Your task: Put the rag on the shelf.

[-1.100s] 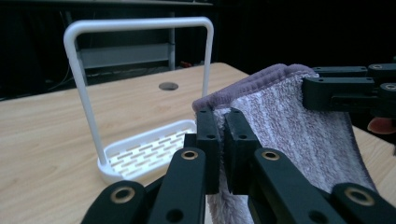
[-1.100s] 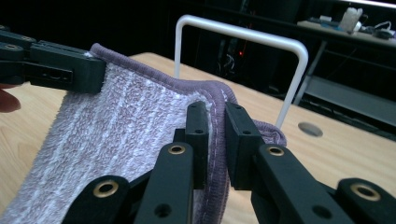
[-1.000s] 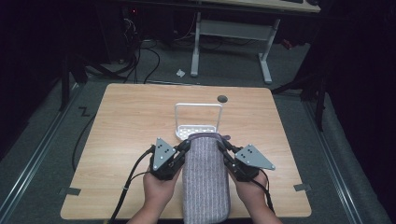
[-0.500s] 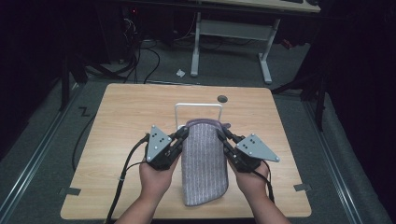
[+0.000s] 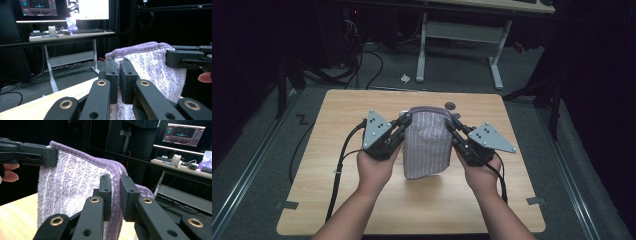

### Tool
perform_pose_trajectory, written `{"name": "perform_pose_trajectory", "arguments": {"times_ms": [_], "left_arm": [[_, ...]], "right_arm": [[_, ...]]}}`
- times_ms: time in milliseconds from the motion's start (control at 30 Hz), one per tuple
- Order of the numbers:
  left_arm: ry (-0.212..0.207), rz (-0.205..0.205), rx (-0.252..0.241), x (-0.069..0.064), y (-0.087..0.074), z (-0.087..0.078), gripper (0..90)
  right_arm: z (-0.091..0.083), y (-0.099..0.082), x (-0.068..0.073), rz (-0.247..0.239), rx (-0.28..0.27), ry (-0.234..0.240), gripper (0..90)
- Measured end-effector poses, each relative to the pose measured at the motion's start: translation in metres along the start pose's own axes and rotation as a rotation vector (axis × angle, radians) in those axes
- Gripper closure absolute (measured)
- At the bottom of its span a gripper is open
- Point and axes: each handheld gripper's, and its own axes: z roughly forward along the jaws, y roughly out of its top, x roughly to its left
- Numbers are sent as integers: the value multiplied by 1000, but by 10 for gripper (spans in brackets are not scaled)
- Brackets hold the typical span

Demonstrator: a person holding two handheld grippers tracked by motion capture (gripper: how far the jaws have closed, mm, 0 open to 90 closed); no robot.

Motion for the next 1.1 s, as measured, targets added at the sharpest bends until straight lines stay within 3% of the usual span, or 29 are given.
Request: {"name": "perform_pose_trajectory", "arguments": {"times_ms": [267, 400, 633, 767, 1100], "left_arm": [[-18, -20, -23, 16, 11, 16, 863], [-11, -40, -13, 25, 14, 26, 864], [14, -14, -9, 36, 24, 41, 865], [28, -19, -24, 42, 32, 46, 866], [24, 14, -41, 56, 42, 61, 865]], "right_arm": [[11, 10, -13, 18, -8, -6, 815], [18, 17, -18, 17, -16, -11, 815], [38, 26, -26, 10, -20, -36, 815], [49, 31, -30, 21, -23, -46, 815], [70, 42, -41, 41, -32, -65, 815]]}}
